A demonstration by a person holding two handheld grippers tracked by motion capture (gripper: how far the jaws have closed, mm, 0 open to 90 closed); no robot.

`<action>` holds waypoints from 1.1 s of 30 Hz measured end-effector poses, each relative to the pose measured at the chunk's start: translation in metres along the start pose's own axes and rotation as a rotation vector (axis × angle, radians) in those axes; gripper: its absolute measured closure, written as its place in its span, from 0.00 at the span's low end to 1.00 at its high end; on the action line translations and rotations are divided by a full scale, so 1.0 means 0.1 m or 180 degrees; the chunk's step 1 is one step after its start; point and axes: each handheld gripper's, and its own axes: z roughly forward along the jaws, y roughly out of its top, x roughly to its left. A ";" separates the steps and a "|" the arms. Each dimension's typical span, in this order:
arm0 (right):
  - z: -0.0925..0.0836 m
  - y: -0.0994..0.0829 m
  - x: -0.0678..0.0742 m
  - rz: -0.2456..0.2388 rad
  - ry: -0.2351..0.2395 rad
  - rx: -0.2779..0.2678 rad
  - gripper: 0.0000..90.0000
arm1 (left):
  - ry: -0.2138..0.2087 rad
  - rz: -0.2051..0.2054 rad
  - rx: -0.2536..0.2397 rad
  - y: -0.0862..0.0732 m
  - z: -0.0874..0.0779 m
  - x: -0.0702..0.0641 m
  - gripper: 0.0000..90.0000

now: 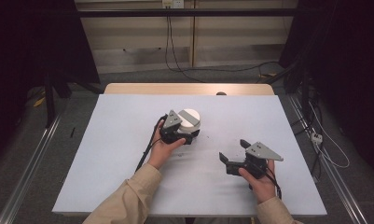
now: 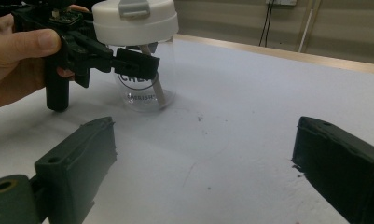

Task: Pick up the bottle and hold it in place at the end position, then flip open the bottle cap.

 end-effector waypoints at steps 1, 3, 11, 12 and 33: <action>0.01 0.01 0.01 0.0011 0.0004 -0.0003 0.06 | 0.0001 0.0001 0.0003 0.00 0.00 0.00 0.21; 0.03 0.01 0.01 -0.0007 0.0020 0.0005 0.06 | 0.0004 0.0001 0.0001 0.00 0.00 0.00 0.21; 0.10 0.05 0.03 0.0004 0.0062 0.0031 0.07 | 0.0000 -0.0010 0.0004 0.00 0.00 0.00 0.20; 0.11 0.05 0.03 0.0004 0.0057 0.0034 0.07 | 0.0000 -0.0010 0.0004 0.00 0.00 0.00 0.20; 0.27 0.17 0.04 0.0018 0.0116 0.0099 0.08 | -0.0008 -0.0048 0.0022 -0.01 0.00 0.00 0.20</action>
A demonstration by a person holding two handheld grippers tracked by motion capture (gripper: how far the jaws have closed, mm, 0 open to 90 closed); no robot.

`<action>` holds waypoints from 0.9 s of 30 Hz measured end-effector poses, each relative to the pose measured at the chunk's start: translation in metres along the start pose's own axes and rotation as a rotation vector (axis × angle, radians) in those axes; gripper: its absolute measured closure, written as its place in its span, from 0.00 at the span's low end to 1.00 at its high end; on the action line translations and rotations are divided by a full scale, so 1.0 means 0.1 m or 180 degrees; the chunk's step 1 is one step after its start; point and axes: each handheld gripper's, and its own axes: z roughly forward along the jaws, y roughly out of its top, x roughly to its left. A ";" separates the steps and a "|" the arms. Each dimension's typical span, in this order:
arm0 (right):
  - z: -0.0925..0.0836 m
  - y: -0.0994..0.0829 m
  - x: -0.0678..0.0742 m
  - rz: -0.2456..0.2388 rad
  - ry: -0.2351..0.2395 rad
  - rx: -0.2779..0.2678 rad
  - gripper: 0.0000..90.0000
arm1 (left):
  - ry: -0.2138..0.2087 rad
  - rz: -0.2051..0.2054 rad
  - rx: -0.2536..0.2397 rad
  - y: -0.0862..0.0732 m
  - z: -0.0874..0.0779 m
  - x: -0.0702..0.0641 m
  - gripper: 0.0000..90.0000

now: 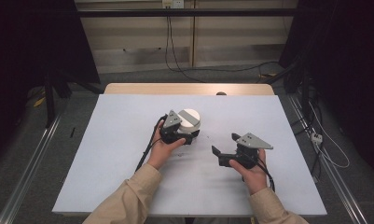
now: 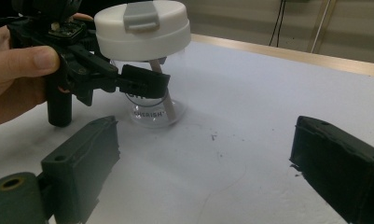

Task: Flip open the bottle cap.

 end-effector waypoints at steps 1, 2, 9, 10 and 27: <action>0.01 0.01 0.00 0.0009 0.0001 0.0001 0.08 | 0.0000 0.0000 0.0000 0.00 0.00 0.00 0.20; 0.02 0.02 0.00 0.0007 0.0002 -0.0006 0.08 | 0.0002 0.0000 0.0005 0.00 0.00 0.00 0.20; 0.08 0.08 0.00 0.0020 0.0009 0.0003 0.09 | 0.0000 -0.0006 0.0012 0.00 0.00 0.00 0.20; 0.09 0.09 0.00 0.0024 0.0021 0.0010 0.09 | 0.0000 -0.0006 0.0012 0.00 0.00 0.00 0.20; 0.25 0.22 0.03 -0.0025 0.0099 0.0069 0.17 | -0.0005 -0.0003 0.0020 -0.01 0.00 0.01 0.20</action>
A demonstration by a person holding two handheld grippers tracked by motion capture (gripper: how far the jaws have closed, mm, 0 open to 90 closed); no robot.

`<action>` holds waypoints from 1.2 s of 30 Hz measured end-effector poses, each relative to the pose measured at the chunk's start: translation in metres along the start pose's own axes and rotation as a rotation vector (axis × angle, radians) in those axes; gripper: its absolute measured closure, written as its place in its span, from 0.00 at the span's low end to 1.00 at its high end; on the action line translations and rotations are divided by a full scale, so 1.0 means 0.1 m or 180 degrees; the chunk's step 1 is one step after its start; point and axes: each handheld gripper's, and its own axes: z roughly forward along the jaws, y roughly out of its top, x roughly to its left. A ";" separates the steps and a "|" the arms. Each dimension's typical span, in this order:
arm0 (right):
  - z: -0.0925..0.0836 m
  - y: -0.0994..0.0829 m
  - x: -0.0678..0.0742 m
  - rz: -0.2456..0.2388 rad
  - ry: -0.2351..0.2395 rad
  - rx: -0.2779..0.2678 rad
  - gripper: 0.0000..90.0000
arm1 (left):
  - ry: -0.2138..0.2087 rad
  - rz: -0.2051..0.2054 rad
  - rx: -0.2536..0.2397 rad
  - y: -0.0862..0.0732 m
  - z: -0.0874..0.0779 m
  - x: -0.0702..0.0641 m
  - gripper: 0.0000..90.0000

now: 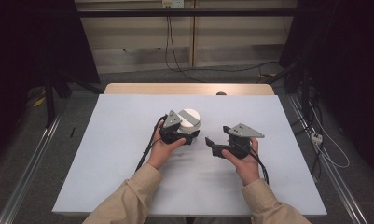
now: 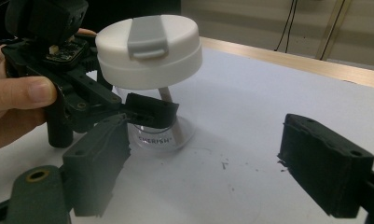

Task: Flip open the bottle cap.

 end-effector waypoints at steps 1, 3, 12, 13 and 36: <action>0.01 0.01 0.00 -0.0005 0.0004 0.0008 0.18 | 0.0000 0.0000 0.0000 0.00 0.00 0.00 0.20; 0.02 0.03 0.01 -0.0033 0.0011 0.0027 0.21 | 0.0001 -0.0003 0.0001 0.00 0.00 0.00 0.20; 0.06 0.11 0.00 0.0000 0.0105 0.0029 0.40 | -0.0006 -0.0035 -0.0003 0.00 0.00 0.00 0.20; 0.07 0.11 0.00 0.0000 0.0110 0.0045 0.42 | -0.0006 -0.0035 -0.0002 0.00 0.00 0.00 0.20; 0.16 0.24 0.03 -0.0051 0.0327 0.0110 0.91 | -0.0020 -0.0045 0.0005 -0.01 0.01 0.00 0.20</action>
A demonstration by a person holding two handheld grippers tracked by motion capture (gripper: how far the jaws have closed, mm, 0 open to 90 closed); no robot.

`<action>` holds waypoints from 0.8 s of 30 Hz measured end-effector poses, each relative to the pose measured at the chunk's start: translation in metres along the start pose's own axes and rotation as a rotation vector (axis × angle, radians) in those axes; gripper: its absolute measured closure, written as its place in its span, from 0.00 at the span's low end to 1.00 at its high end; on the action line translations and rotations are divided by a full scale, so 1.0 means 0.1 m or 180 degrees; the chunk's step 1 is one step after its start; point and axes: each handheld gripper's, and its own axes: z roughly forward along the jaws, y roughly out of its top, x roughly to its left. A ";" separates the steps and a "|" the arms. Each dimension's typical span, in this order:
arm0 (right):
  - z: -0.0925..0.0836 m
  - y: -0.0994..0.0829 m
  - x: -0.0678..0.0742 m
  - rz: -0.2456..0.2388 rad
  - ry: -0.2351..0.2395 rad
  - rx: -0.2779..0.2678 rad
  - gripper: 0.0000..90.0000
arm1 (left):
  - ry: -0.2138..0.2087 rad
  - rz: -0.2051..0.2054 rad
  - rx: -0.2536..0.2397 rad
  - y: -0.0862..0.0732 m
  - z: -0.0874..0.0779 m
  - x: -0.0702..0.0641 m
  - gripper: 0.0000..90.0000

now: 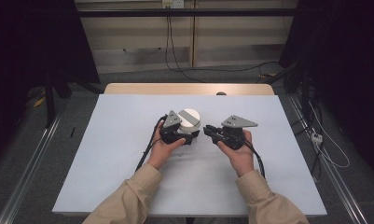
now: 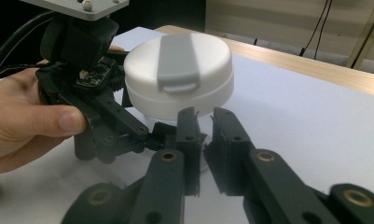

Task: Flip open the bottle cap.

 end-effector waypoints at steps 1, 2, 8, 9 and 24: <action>0.00 0.00 0.00 0.0027 0.0023 -0.0004 0.96 | -0.0001 -0.0001 -0.0001 0.00 0.00 0.00 0.20; 0.00 0.00 0.00 0.0040 0.0036 -0.0003 0.97 | -0.0002 0.0000 -0.0002 0.00 0.00 0.00 0.20; 0.03 0.03 0.00 0.0017 0.0060 0.0000 1.00 | -0.0004 0.0000 0.0001 0.00 0.00 0.00 0.20; 0.04 0.03 0.00 0.0021 0.0053 0.0006 1.00 | -0.0004 0.0000 0.0001 0.00 0.00 0.00 0.20; 0.12 0.07 0.02 -0.0039 0.0058 0.0033 1.00 | -0.0001 0.0001 0.0007 0.00 0.00 0.00 0.20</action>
